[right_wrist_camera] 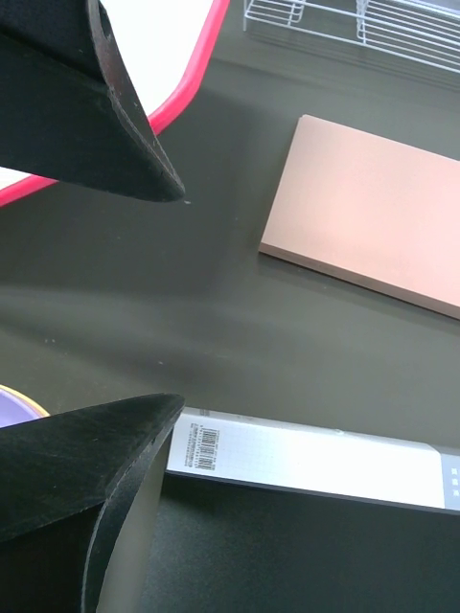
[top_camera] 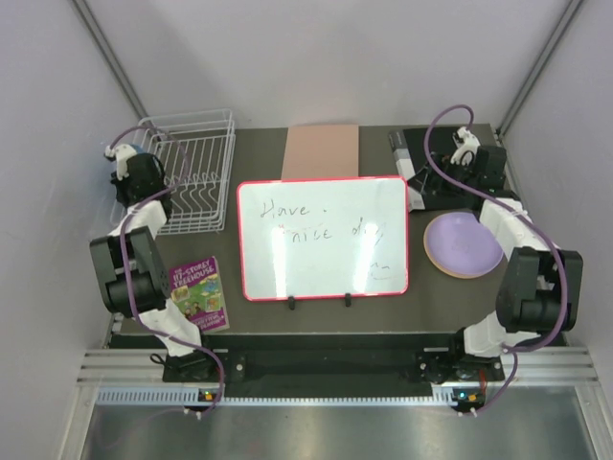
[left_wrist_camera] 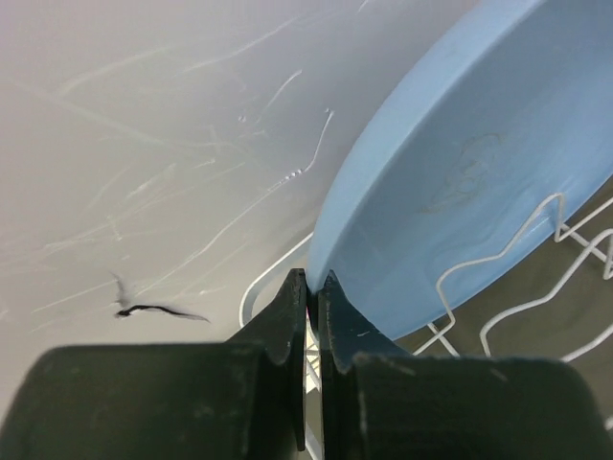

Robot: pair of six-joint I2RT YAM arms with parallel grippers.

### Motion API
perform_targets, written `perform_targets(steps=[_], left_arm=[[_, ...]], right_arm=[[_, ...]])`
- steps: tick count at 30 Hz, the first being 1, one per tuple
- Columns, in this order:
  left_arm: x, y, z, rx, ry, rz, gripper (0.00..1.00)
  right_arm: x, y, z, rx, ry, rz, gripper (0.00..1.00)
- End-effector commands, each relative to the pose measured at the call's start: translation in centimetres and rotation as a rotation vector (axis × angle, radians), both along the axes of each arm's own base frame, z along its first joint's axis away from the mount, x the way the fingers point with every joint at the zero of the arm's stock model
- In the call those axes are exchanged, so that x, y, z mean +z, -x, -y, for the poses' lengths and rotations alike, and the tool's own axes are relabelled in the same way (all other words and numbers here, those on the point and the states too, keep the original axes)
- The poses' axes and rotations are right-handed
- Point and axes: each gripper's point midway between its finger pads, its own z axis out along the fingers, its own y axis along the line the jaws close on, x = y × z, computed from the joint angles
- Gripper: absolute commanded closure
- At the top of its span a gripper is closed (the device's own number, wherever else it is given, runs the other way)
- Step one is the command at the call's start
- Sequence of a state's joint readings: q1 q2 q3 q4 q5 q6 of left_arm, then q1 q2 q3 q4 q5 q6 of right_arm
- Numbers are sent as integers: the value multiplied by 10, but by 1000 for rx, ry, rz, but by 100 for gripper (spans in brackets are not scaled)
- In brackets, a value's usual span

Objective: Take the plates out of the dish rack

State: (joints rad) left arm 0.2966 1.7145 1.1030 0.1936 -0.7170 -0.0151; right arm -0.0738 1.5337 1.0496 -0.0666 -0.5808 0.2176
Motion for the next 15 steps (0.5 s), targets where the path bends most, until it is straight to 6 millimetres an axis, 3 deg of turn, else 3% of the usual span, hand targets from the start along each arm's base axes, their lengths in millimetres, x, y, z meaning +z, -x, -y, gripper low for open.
perform_targets(steps=[1,2,4,8,14,15], left_arm=[[87,-12,23,-11,-174,184,100],[89,-3,25,13,-221,139,100],[110,-4,40,22,-286,197,100],[124,9,57,54,-377,193,100],[153,25,80,51,-383,267,100],[164,32,81,44,-369,286,100]], right_arm=[[37,-2,0,2,34,107,19],[37,-1,0,0,37,106,18],[40,1,2,-13,46,114,18],[44,4,4,-18,59,118,18],[63,19,4,-22,69,145,17],[74,24,5,-27,70,167,17]])
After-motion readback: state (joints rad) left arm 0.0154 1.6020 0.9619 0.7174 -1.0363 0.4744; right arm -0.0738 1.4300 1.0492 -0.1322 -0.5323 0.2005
